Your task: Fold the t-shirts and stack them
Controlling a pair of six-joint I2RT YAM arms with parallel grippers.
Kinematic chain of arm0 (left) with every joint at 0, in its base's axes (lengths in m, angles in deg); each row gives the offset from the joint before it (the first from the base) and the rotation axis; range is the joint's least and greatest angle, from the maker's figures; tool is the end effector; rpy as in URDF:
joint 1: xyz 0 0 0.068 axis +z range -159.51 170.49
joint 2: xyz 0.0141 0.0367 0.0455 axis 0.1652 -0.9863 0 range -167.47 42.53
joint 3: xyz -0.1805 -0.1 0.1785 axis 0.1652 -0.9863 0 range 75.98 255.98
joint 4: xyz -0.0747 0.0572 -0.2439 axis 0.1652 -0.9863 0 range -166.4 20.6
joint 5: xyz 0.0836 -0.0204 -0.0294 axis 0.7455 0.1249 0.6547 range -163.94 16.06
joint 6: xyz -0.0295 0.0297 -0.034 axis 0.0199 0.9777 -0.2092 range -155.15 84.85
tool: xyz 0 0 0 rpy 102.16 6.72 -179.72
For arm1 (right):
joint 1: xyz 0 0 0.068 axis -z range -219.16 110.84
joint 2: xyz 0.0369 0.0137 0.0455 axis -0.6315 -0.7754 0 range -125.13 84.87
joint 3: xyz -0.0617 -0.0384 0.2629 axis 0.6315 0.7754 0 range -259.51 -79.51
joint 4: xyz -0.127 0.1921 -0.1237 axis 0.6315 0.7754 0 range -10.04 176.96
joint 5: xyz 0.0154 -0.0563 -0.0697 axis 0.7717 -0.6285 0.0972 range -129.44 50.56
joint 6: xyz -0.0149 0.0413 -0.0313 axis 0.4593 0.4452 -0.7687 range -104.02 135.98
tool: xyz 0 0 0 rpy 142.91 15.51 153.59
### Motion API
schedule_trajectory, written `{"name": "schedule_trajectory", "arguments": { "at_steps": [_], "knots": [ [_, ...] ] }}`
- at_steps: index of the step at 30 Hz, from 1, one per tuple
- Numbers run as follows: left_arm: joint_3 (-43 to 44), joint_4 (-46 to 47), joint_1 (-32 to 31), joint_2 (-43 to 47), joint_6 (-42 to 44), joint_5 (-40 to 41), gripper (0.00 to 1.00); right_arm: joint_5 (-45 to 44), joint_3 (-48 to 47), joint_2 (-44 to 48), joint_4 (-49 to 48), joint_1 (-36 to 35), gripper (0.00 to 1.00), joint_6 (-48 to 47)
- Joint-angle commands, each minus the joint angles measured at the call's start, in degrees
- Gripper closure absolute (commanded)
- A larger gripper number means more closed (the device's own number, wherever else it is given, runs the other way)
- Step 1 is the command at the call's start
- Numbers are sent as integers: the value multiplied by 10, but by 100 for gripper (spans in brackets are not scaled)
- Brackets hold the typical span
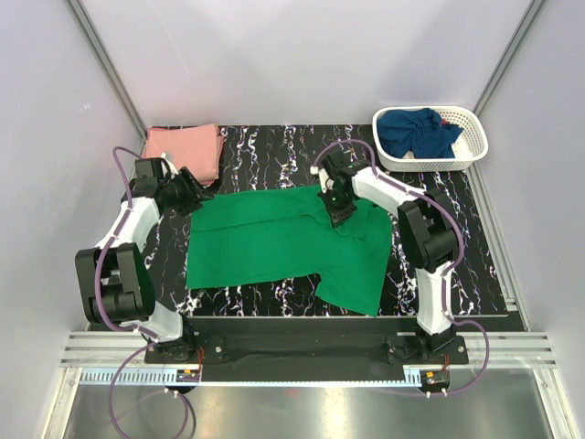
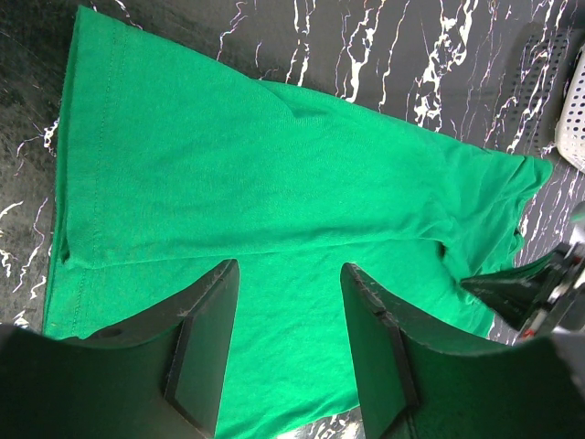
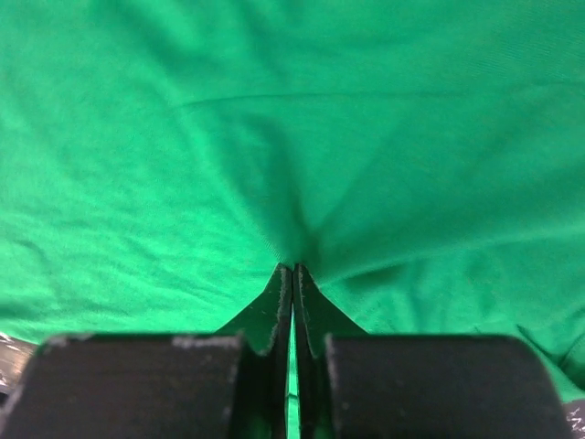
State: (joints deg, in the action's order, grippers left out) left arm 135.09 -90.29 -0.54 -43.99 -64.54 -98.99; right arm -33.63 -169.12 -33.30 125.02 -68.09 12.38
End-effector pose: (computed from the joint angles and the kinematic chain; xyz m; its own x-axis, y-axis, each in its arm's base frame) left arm 0.3182 0.0348 0.2382 -0.7098 -0.5620 -0.4246 -0.2424 0.7609 -0.6019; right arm 0.3652 0.2060 0.1768 -0.8063 -0.5170 -0.2874 -0.5579 0.8261 0.0793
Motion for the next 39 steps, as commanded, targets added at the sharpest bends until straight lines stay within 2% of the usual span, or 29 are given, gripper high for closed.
{"name": "schedule_trajectory", "arguments": {
  "at_steps": [1,3,8,15,18,26,35,37,39],
  "knots": [
    [6,25,0,-4,4,-10,46,44,-33,7,-25,39,91,50],
    [3,28,0,-1,0,-12,46,46,-54,-13,-33,47,90,65],
    [1,28,0,2,5,-10,46,-23,-97,-59,-29,47,91,73],
    [2,23,0,-5,5,-3,46,-83,-108,-58,-41,47,72,80],
    [0,23,0,-2,4,-1,46,-134,-106,-50,-40,47,70,76],
    [3,20,0,-1,7,4,46,-156,-82,29,-42,15,74,67],
    [3,21,0,-2,7,2,46,-161,-17,77,-87,-36,66,61],
    [4,23,0,-2,7,2,46,-155,-4,84,-105,-55,70,58],
    [4,21,0,-3,7,2,45,-130,20,90,-125,-67,85,56]
  ]
}}
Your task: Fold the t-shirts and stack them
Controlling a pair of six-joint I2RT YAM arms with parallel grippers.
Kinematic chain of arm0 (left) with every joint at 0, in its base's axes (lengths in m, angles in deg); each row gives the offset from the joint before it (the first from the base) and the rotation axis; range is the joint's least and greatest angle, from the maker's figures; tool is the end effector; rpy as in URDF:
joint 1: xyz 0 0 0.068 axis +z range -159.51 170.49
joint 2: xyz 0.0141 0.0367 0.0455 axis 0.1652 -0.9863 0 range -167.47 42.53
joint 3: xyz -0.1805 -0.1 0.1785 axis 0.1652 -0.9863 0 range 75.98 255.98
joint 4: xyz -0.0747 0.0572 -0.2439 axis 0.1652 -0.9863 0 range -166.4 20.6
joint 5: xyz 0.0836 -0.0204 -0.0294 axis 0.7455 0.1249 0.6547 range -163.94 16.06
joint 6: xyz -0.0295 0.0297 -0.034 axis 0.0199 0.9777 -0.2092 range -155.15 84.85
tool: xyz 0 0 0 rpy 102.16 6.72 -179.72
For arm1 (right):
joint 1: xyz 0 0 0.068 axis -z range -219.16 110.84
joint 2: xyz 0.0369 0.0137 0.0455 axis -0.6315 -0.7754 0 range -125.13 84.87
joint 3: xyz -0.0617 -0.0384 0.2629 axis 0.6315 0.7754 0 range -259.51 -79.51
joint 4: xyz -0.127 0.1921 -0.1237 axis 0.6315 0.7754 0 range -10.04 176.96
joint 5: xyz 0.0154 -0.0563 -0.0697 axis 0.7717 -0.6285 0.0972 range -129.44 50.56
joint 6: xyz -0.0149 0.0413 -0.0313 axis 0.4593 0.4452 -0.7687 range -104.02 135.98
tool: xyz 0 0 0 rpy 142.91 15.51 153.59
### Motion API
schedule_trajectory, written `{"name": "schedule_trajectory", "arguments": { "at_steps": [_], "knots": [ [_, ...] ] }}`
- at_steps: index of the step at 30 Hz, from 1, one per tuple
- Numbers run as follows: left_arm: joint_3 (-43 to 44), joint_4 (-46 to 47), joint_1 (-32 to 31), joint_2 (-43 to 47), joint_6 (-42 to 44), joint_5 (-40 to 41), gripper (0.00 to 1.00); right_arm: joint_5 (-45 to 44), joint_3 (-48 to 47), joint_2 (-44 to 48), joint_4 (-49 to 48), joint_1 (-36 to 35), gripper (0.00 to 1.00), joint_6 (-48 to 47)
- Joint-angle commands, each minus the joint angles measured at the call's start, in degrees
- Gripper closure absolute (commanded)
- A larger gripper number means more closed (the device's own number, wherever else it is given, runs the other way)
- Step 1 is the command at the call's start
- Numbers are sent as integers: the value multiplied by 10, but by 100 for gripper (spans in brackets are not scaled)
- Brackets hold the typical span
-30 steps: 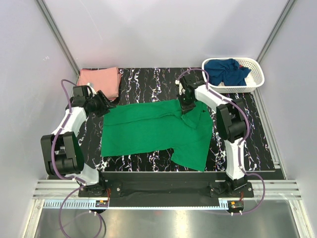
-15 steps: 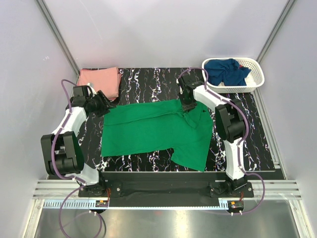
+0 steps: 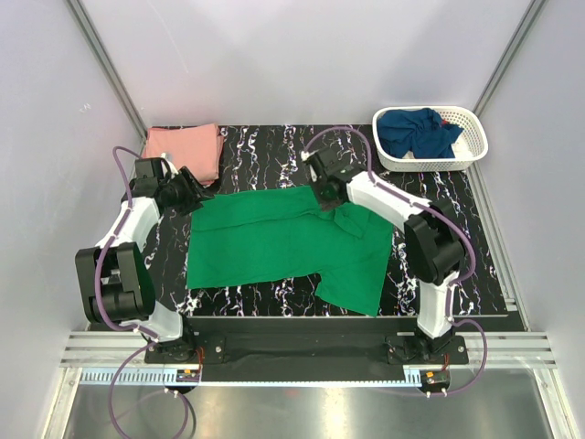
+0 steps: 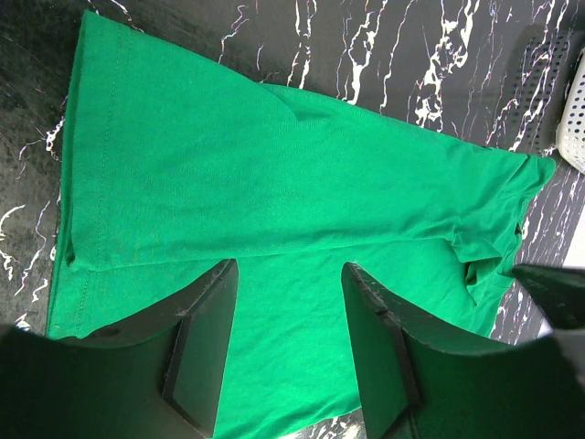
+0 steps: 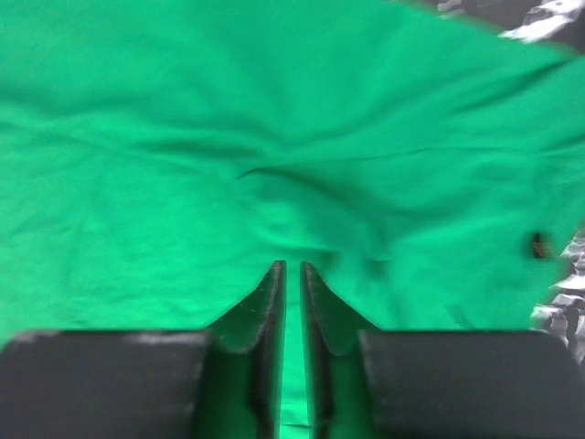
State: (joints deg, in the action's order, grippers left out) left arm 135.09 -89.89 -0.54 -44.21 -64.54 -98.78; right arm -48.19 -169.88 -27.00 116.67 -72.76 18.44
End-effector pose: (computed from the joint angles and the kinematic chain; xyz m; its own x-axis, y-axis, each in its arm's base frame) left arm 0.3192 0.0351 0.2375 -0.7073 -0.5624 -0.4283 -0.2427 0.7622 -0.6002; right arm 0.3576 0.2311 0.2317 -0.7280 -0.4327 -0.5318 -0.4494 0.8870 -0.1065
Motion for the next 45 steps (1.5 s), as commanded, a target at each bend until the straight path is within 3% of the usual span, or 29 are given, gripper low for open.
{"name": "schedule_trajectory", "arguments": {
  "at_steps": [1,5,10,29,41,44,45],
  "knots": [
    [4,16,0,0,7,0,45,22,35,28,-46,-30,89,-8],
    [4,15,1,0,10,0,45,6,44,2,-39,-33,89,-13],
    [4,17,1,2,10,-4,45,-42,44,-19,-46,-33,73,-44],
    [2,26,0,7,8,-8,44,-108,42,-57,-69,-33,63,-84],
    [0,27,0,5,7,-10,44,-121,22,-80,-69,-33,75,-94],
    [0,27,1,5,6,-9,44,-123,19,-81,-58,-33,86,-96],
    [0,26,0,6,6,-9,44,-123,17,-77,-51,-33,95,-94]
  ]
}}
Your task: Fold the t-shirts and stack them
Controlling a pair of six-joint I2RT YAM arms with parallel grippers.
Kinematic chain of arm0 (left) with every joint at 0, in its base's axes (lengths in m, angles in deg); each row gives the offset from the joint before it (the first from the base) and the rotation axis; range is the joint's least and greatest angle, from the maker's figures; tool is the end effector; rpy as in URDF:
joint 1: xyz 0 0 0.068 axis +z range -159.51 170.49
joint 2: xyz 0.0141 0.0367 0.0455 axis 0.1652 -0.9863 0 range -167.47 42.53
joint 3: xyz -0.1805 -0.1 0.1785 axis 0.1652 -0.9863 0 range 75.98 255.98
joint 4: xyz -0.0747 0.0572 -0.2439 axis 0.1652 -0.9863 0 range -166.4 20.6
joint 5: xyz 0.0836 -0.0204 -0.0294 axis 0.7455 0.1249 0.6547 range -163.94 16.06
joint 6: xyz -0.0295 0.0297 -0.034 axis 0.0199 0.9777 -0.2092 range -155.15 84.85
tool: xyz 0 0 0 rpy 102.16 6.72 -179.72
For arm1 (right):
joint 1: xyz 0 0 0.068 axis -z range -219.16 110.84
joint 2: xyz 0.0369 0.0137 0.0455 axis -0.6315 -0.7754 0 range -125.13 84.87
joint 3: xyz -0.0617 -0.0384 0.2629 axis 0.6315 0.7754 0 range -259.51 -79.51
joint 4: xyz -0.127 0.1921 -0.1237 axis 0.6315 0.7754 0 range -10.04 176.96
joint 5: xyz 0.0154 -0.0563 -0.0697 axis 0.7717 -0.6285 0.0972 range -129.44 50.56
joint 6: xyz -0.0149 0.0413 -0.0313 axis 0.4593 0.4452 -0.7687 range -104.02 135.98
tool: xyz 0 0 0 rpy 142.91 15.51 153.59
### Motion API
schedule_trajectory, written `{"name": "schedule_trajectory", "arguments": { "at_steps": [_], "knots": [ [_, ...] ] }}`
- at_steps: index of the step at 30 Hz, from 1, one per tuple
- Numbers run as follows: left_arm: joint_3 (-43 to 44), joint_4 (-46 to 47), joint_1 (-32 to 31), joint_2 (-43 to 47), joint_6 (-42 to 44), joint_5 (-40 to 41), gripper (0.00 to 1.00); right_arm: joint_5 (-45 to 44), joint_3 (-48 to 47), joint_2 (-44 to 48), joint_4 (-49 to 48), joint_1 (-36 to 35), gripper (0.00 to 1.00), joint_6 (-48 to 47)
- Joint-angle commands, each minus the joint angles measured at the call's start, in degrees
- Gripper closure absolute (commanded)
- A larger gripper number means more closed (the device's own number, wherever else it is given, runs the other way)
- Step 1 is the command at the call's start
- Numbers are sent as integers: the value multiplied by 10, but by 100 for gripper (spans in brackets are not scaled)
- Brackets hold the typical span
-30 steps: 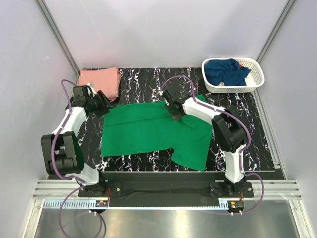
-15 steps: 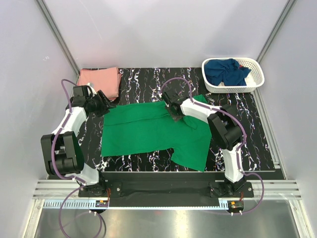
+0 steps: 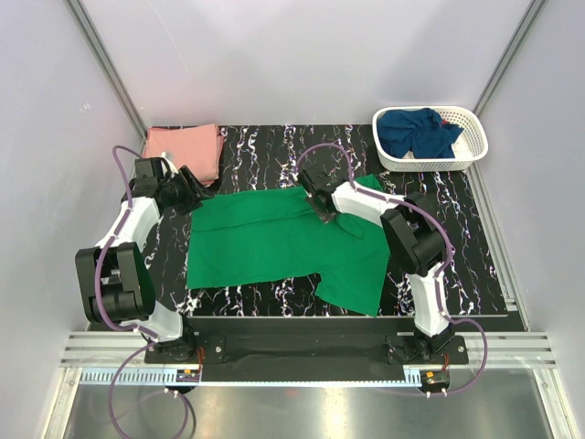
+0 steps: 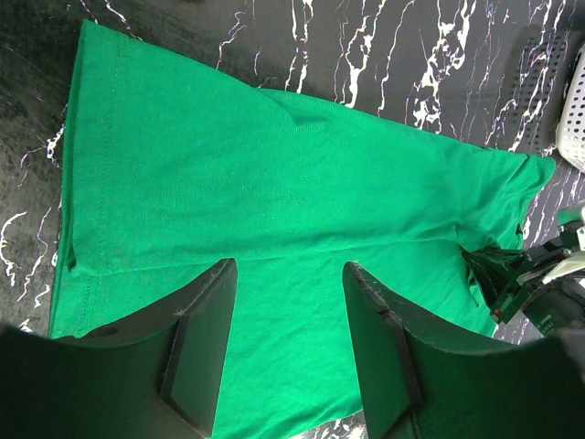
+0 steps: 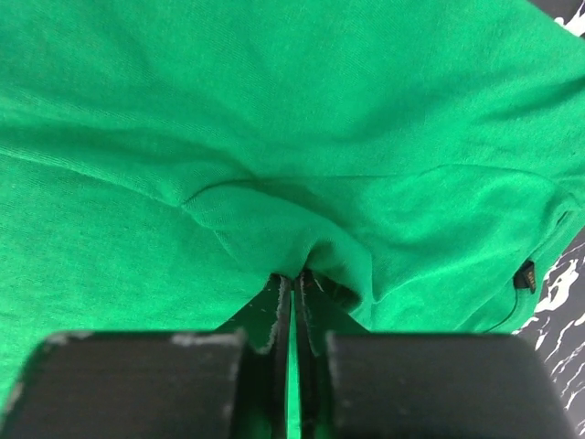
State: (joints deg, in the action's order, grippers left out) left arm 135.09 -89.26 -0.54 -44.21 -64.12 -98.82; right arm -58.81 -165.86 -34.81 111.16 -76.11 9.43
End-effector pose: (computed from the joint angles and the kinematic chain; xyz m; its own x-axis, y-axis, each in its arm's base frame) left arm 0.3201 0.0352 0.2383 -0.7046 -0.5559 -0.4411 -0.2306 0.7671 -0.5986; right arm 0.3544 0.2518 0.1612 -0.6652 -0.6349 -0.3930 -0.5325 0.7723 -0.3465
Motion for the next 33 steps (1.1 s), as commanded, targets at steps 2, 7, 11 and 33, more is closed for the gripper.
{"name": "schedule_trajectory", "arguments": {
  "at_steps": [2,7,11,33],
  "knots": [
    [0,20,0,6,2,-8,45,-13,-36,7,38,0,100,-1],
    [0,23,0,5,0,-9,44,94,-60,35,124,0,100,21],
    [-4,30,0,6,-6,-12,44,123,-56,45,163,0,100,36],
    [-18,33,-31,24,-26,12,44,224,-104,50,155,34,63,211]
  ]
}}
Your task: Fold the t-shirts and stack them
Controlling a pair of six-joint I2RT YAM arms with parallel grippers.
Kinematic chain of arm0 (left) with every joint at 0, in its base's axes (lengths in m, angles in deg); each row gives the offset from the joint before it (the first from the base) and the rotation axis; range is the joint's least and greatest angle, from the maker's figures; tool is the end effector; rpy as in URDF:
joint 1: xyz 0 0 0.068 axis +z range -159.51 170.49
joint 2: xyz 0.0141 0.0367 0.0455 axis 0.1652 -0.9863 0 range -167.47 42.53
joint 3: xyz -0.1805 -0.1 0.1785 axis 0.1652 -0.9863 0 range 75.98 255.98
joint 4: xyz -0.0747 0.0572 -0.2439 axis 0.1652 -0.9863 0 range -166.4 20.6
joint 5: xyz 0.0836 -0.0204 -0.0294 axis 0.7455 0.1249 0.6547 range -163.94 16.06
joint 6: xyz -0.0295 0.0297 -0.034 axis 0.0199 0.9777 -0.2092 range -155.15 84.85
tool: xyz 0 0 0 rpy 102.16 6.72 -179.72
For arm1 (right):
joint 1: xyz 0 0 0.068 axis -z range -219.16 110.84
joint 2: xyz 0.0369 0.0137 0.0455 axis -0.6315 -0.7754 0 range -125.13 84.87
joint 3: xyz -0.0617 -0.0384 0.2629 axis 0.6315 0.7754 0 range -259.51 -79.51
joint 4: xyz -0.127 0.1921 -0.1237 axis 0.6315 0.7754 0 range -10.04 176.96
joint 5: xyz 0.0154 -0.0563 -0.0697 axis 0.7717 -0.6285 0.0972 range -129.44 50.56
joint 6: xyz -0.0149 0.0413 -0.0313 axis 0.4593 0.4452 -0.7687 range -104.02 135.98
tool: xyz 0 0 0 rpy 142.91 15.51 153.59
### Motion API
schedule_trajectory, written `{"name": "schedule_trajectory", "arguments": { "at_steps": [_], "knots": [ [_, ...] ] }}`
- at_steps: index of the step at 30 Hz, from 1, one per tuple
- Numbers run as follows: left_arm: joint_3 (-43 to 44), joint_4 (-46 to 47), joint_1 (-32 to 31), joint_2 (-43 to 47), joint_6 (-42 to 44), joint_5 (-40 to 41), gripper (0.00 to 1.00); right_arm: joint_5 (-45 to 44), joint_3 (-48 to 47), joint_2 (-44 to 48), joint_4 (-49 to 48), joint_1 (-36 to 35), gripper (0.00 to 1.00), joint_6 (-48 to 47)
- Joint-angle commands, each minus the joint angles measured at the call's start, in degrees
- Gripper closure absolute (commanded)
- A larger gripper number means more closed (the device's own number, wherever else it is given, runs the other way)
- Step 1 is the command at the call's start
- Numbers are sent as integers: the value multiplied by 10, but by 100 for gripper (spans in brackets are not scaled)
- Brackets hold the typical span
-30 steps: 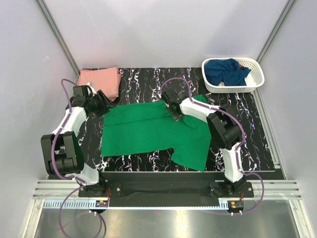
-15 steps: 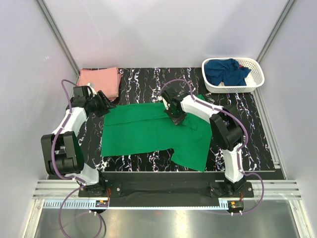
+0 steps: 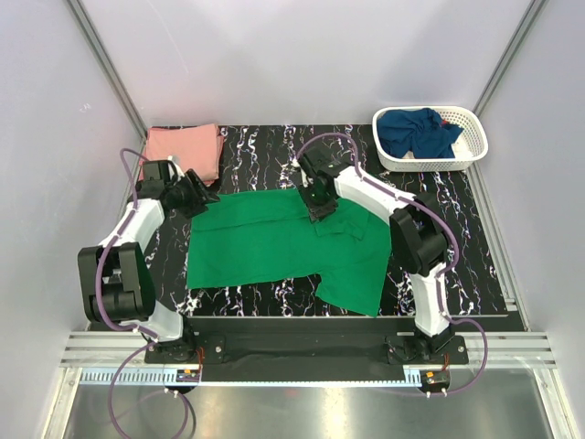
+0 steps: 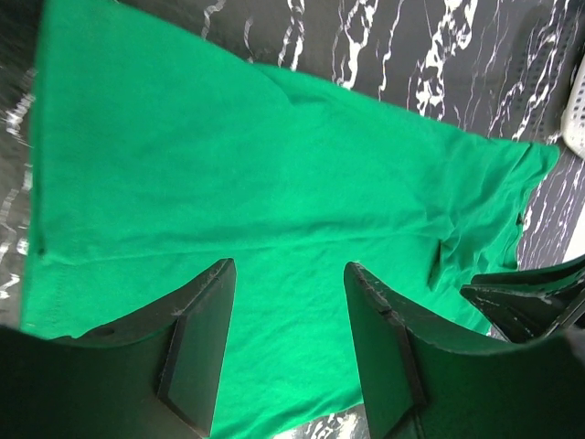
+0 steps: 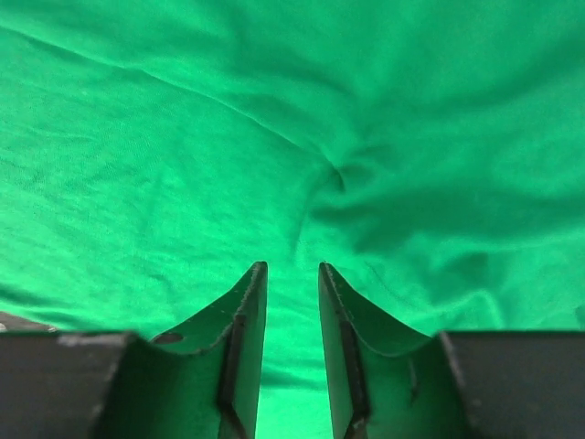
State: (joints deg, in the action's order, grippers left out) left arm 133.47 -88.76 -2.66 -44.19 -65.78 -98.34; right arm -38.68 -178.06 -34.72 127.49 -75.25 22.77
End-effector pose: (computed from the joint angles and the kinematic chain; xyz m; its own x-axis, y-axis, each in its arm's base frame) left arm 0.3178 0.0232 0.2300 -0.7237 -0.5541 -0.4114 -0.2392 0.7605 -0.6036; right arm 0.3557 0.2599 0.2090 -0.8171 -0.4493 -0.3612 -0.4998 0.8644 0.0555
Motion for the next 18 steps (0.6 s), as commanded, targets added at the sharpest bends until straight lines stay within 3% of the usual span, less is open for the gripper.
{"name": "schedule_trajectory", "arguments": {
  "at_steps": [1,9,13,18],
  "knots": [
    [-1,33,-11,18,-13,9,44,28,32,72,-14,53,62,116],
    [42,50,-11,-79,-27,22,44,-28,206,167,-85,198,62,193],
    [56,52,-9,-123,-30,28,44,-31,225,151,-123,250,71,196],
    [62,54,-8,-157,-34,36,44,-33,198,110,-154,277,92,188]
  ]
}}
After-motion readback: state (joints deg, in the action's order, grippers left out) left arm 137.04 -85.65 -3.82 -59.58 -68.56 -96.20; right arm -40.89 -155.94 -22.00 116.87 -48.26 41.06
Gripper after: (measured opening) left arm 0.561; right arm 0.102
